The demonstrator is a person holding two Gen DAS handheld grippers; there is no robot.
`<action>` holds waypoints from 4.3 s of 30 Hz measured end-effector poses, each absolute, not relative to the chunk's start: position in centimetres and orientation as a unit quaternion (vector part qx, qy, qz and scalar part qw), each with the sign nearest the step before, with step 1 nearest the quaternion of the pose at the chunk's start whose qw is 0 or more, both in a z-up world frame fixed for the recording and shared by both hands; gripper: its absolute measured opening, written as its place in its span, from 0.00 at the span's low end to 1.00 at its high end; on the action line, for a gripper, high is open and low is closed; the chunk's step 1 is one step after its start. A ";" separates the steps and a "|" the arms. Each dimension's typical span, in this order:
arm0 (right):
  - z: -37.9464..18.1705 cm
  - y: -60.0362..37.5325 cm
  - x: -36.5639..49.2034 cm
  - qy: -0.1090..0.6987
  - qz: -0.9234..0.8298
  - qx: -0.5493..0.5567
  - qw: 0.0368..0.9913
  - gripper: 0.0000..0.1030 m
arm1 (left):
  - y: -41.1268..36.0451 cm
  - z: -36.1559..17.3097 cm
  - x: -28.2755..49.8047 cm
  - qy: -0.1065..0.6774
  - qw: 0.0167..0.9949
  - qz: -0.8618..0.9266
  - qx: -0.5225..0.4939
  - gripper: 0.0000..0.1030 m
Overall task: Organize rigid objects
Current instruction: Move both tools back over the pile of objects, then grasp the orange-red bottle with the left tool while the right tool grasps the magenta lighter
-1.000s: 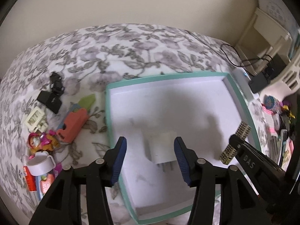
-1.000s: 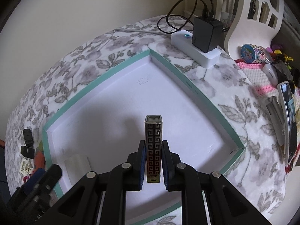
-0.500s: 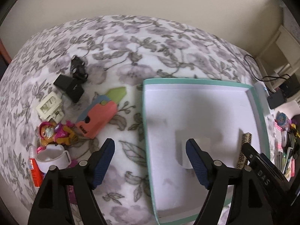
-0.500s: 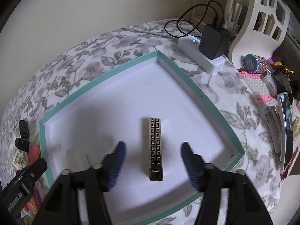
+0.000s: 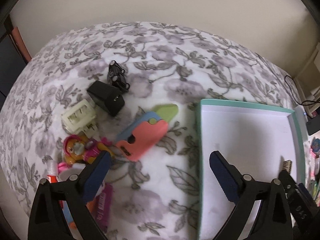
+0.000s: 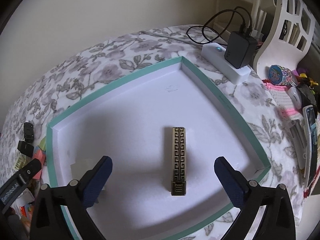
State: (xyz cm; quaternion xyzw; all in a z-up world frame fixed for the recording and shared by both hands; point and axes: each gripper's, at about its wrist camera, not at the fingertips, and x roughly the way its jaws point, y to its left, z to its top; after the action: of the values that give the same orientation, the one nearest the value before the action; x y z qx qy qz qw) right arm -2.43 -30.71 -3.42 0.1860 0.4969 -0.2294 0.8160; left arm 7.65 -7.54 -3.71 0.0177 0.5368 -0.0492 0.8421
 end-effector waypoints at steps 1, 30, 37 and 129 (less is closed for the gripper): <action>-3.4 -30.7 -2.4 0.495 -0.227 0.186 0.818 1.00 | -7.5 -3.8 7.7 0.535 0.843 -0.047 0.020 0.96; -0.1 -23.6 0.0 0.451 -0.106 0.200 0.863 1.00 | 1.0 2.2 9.0 0.463 0.886 0.005 0.032 0.96; 0.6 -18.6 1.1 0.466 -0.049 0.136 0.873 1.00 | 4.1 2.6 8.9 0.471 0.881 0.021 0.025 0.96; 0.6 -19.1 -0.1 0.500 -0.051 0.206 0.840 0.21 | 1.3 3.3 5.7 0.537 0.834 -0.123 -0.029 0.28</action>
State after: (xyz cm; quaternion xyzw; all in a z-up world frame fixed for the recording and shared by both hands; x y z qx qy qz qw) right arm -0.10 -19.11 0.64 0.2060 0.4998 -0.0515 0.8397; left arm 5.71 1.25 3.29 -0.0294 0.5374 -0.1225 0.8339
